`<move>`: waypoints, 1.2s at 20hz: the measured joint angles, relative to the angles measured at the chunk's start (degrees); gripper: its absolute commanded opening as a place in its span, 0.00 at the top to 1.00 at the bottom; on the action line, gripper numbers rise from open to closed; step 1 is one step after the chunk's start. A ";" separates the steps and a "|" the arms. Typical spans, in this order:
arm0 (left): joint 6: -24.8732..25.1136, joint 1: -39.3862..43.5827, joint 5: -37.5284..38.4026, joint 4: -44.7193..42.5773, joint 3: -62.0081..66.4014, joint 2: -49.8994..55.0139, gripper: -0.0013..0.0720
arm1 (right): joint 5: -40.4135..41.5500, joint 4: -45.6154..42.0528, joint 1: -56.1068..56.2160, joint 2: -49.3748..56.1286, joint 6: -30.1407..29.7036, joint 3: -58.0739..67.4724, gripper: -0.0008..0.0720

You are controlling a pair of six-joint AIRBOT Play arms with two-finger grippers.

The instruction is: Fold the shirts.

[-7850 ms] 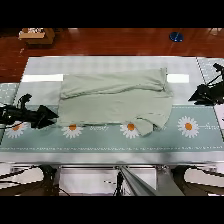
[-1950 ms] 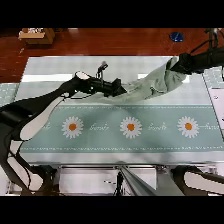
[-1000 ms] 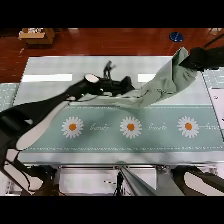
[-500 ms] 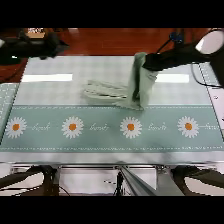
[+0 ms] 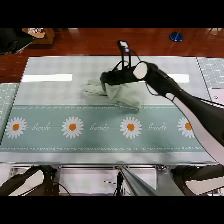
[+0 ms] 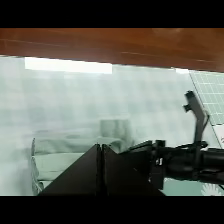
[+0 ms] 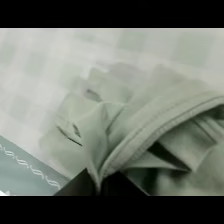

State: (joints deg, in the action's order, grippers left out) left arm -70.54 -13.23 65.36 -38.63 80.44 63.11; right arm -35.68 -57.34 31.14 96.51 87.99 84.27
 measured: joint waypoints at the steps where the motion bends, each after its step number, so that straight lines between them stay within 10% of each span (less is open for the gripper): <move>1: 0.11 -0.13 0.46 -0.17 -0.28 -0.26 0.95 | 1.20 0.42 1.03 0.85 0.11 0.00 0.95; 2: 0.28 -0.20 0.79 -0.31 -0.66 -0.42 0.95 | 2.27 0.83 1.81 1.46 0.13 0.00 0.90; 4: 0.52 -0.24 1.14 -0.28 -1.97 -0.66 0.95 | 3.85 1.66 2.97 2.19 0.20 0.00 0.34; 5: 0.59 -0.26 1.16 -0.35 -2.89 -0.70 0.95 | 4.28 2.08 3.32 2.38 0.17 0.00 0.27; 12: 0.90 -0.31 0.09 -0.39 -7.21 -0.83 0.95 | -0.26 -1.62 -0.61 -2.97 -1.20 0.00 0.27; 19: 1.66 -1.05 -0.39 -0.42 -7.78 -0.81 0.95 | -32.41 -27.93 -21.62 -12.28 0.81 -1.79 0.17; 24: 2.23 -1.38 -0.37 -0.46 -7.82 -0.81 0.95 | -32.39 -9.51 -34.60 -13.42 1.38 -12.11 0.17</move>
State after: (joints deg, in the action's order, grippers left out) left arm -68.31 -14.61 64.99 -39.09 72.62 62.30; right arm -68.07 -66.85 -3.46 83.09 89.36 72.16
